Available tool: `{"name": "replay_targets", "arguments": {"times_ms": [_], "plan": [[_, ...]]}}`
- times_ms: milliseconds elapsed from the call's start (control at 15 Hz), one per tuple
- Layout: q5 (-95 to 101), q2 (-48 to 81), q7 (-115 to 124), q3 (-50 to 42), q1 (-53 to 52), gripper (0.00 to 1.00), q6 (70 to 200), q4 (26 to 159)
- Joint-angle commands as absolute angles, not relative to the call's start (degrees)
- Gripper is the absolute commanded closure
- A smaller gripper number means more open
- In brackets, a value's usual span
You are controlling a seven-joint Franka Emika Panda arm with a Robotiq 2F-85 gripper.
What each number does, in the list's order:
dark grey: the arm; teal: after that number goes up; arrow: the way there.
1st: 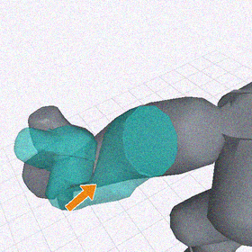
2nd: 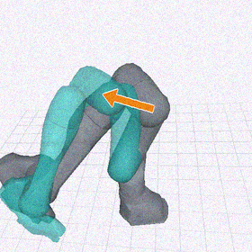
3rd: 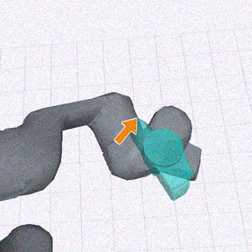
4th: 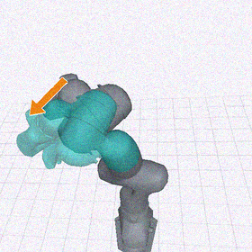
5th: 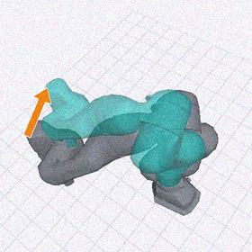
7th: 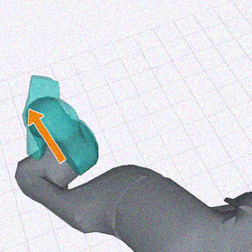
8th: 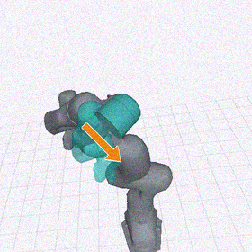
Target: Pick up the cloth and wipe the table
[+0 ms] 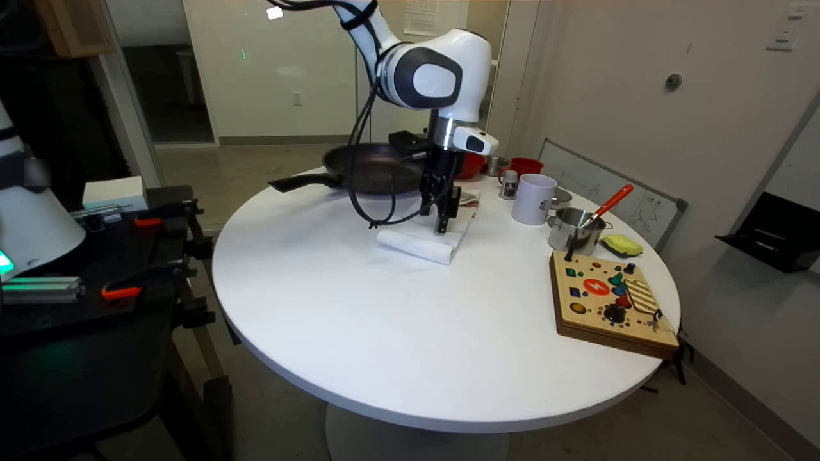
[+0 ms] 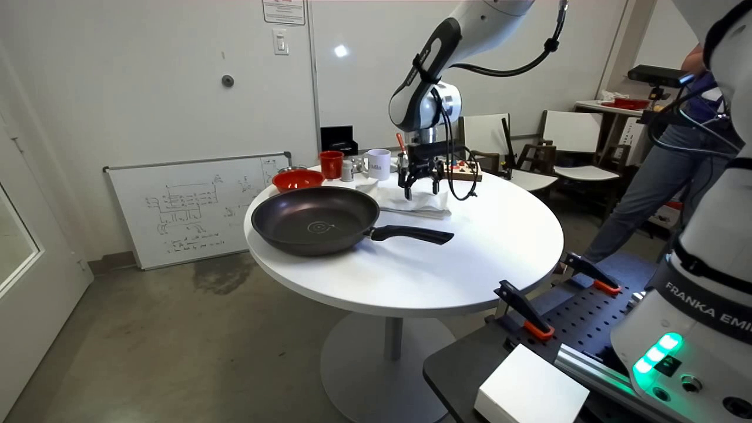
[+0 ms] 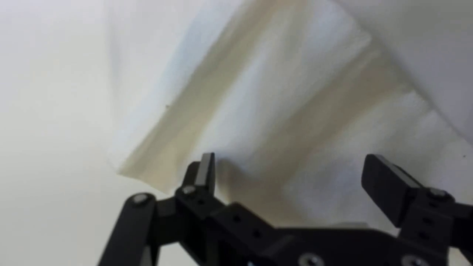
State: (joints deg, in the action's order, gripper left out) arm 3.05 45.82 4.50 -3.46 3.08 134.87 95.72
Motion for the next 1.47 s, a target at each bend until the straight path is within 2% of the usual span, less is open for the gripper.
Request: {"name": "replay_targets", "arguments": {"times_ms": [0, 1400], "plan": [[-1.1, 47.24, 2.2, -1.01, 5.11, 0.0, 129.49, 92.1], [6.64, 46.19, -5.78, -1.57, 0.4, 0.0, 141.54, 97.92]]}}
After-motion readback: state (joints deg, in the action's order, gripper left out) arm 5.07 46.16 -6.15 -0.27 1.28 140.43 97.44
